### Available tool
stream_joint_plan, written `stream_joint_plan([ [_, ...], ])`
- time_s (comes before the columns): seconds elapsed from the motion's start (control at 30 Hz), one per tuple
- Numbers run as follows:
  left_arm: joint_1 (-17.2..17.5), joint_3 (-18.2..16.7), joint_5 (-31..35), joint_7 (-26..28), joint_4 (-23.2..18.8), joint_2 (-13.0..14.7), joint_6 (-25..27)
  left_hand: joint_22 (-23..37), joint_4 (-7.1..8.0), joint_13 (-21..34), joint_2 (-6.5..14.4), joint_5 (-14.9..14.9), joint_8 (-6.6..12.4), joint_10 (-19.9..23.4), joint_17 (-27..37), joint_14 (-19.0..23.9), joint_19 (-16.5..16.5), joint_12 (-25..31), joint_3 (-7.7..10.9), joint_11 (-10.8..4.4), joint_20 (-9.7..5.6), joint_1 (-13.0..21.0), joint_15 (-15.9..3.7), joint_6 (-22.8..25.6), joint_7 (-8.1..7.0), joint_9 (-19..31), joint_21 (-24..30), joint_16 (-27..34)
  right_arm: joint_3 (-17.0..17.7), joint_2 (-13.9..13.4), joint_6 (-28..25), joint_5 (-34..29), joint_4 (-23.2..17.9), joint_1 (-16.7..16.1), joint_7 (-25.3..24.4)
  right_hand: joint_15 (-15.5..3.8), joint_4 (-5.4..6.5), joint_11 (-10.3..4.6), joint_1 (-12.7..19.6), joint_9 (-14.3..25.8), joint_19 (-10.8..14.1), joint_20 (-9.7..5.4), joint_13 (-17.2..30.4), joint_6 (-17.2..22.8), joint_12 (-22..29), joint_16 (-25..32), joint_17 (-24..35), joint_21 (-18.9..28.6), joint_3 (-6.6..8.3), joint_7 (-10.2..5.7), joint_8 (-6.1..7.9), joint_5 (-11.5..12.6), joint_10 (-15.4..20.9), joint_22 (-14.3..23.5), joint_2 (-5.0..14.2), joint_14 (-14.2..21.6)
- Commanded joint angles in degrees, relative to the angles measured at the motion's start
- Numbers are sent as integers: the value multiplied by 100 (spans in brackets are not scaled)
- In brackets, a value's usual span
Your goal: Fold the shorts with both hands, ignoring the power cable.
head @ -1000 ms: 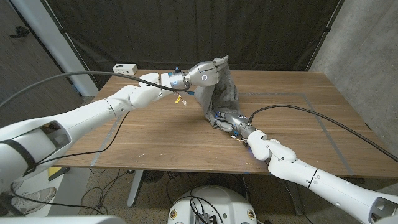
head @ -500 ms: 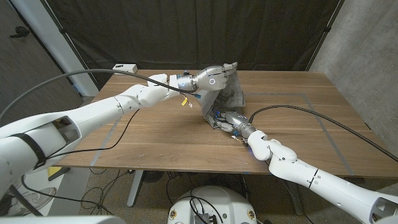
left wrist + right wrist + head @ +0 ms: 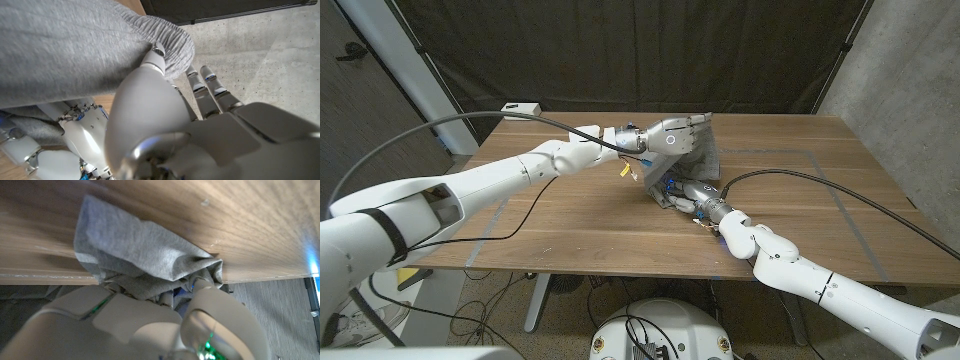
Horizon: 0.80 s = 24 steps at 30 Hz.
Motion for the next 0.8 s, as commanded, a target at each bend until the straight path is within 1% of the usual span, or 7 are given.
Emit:
stream_joint_plan([
  [0.03,6,211,-183,54,182,-95,33,-7,139,16,-49,32,-164,-124,-19,32,15,24,-74,1,54,-228,-977,-375,-19,-25,29,-30,46,-116,-78,-152,-259,-68,23,-255,-68,19,7,11,114,142,25,17,-7,-17,8,-29,31,-43,-24,-10,-11,33,-12,-44],
  [0.2,33,258,-232,-58,206,-124,49,-12,229,13,-108,77,-306,-276,-19,16,28,8,-171,19,41,-396,-966,-645,-34,-44,20,-31,89,-248,-92,-184,-500,-107,172,-239,-106,26,23,12,164,199,25,11,-11,-12,11,-28,28,-53,-26,-15,-27,34,-20,-52],
  [0.3,67,278,-246,-125,225,-150,99,-14,352,31,-180,184,-761,-526,-14,-38,17,19,-305,30,74,-612,-960,-1443,-68,-87,-14,-28,129,-319,-99,-201,-647,-145,241,-241,-126,29,30,13,203,235,25,8,-13,-6,14,-24,26,-53,-26,-18,-37,35,-21,-53],
  [0.4,120,290,-223,-276,200,-165,192,-18,452,12,-215,261,-907,-787,-16,-105,35,-10,-405,30,54,-773,-948,-1883,-74,-86,-34,-34,169,-363,-156,-249,-781,-196,271,-246,-142,25,33,13,255,255,26,8,-15,-2,18,-15,22,-60,-25,-22,-49,37,-21,-56],
  [0.57,223,271,-168,-522,134,-165,387,-19,692,-6,-311,402,-953,-1544,-13,-295,-7,-52,-662,47,97,-1178,-939,-2887,-70,-92,-108,-26,169,-391,-315,-389,-922,-231,379,-238,-153,35,24,15,325,261,26,12,-15,8,25,-2,6,-63,-23,-29,-57,39,-30,-54],
  [0.67,328,216,-219,-575,110,-172,543,-18,748,-12,-289,493,-923,-1952,-16,-411,-15,-65,-713,50,105,-1259,-931,-3132,-74,-76,-129,-36,178,-380,-352,-380,-936,-218,483,-237,-157,27,20,15,355,267,26,8,-16,12,29,2,1,-68,-24,-32,-62,39,-31,-52],
  [0.8,539,114,-189,-633,15,-182,927,-14,967,-13,-237,605,-932,-2433,-7,-633,-50,-62,-852,56,121,-1613,-909,-3514,-73,-73,-156,-35,131,-359,-388,-423,-929,-151,651,-239,-158,26,10,16,366,268,26,6,-14,19,34,-4,-7,-74,-24,-35,-64,40,-30,-49],
])
